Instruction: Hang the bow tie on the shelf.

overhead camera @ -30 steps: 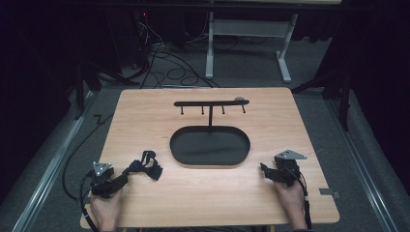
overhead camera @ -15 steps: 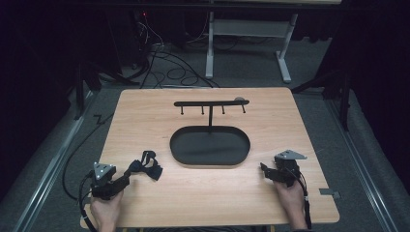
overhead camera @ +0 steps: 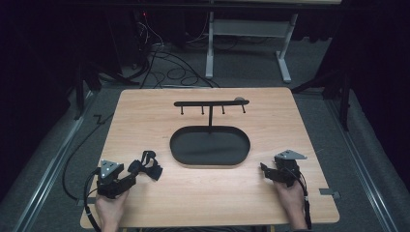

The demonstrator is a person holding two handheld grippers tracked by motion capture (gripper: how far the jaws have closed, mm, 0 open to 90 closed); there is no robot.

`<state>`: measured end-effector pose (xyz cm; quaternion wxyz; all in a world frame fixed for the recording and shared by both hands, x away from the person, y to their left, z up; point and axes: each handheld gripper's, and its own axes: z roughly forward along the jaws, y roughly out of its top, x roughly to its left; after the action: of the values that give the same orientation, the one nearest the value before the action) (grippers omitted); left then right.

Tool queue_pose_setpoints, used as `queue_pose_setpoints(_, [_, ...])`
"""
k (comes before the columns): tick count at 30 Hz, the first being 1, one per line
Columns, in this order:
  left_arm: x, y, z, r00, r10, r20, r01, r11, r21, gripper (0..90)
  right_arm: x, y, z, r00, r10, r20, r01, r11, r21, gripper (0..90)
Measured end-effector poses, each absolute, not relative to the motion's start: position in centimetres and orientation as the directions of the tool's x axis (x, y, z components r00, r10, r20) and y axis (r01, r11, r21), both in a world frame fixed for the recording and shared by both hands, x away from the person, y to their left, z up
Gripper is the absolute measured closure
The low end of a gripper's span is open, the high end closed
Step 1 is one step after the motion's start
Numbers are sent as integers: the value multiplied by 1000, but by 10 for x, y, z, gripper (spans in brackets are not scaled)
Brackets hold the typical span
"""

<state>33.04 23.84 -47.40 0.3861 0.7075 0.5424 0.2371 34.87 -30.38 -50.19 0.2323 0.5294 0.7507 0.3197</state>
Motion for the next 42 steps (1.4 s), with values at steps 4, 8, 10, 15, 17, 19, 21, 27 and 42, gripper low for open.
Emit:
queue_pose_setpoints(4, [337, 229, -470, 336, 939, -78, 582, -142, 801, 409, 349, -304, -502, -331, 943, -10, 646, 235, 726, 354])
queue_pose_setpoints(8, [344, 221, -469, 360, 931, -67, 583, -168, 795, 413, 349, -304, -502, -332, 943, -10, 646, 235, 726, 354])
queue_pose_setpoints(10, [347, 218, -470, 369, 927, -60, 585, -182, 790, 422, 349, -304, -502, -332, 943, -10, 646, 235, 726, 354])
queue_pose_setpoints(15, [357, 214, -471, 374, 926, -52, 598, -198, 776, 437, 349, -304, -502, -332, 943, -9, 646, 234, 726, 354])
queue_pose_setpoints(17, [359, 214, -472, 374, 926, -50, 600, -200, 774, 441, 349, -304, -502, -332, 943, -9, 646, 234, 726, 354])
queue_pose_setpoints(19, [363, 213, -473, 371, 927, -48, 605, -202, 771, 444, 349, -304, -502, -332, 943, -9, 646, 234, 726, 354])
queue_pose_setpoints(21, [366, 212, -474, 370, 928, -44, 612, -208, 763, 452, 349, -304, -502, -332, 943, -8, 647, 234, 726, 354])
queue_pose_setpoints(27, [374, 206, -478, 383, 923, -18, 625, -245, 741, 480, 349, -304, -502, -333, 943, -8, 647, 234, 726, 354])
queue_pose_setpoints(42, [380, 204, -486, 418, 908, -13, 630, -280, 724, 749, 349, -304, -502, -333, 943, -7, 647, 234, 726, 353])
